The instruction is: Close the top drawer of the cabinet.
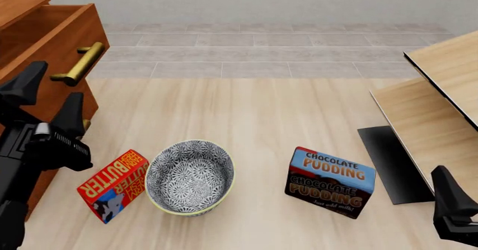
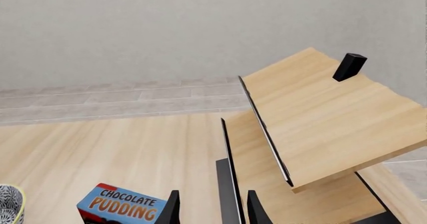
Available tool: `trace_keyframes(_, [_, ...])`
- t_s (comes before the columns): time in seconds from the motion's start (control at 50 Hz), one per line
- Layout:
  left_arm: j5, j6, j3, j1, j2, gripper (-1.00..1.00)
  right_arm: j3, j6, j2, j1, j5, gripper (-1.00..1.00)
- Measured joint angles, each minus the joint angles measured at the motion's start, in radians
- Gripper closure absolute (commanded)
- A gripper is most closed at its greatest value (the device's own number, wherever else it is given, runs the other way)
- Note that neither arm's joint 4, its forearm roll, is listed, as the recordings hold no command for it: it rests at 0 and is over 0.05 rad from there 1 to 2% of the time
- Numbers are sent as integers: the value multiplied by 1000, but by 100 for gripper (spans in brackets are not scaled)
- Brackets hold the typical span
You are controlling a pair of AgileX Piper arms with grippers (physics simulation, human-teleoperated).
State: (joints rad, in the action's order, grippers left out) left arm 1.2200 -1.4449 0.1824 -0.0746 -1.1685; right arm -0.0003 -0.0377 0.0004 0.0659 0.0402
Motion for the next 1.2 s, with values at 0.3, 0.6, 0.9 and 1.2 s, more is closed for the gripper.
trace_keyframes(0.3, [0, -5, 0, 19, -2, -100, 0, 2, 0, 1, -8, -100])
trace_keyframes(0.6, [0, 2, 3, 51, -4, -100, 0, 4, 0, -2, -12, -100])
trace_keyframes(0.9, [0, 11, 11, 85, -7, -100, 0, 5, 0, -4, -14, -100])
trace_keyframes(1.2, [-2, 17, 22, 117, -15, -100, 0, 8, 0, -6, -18, -100])
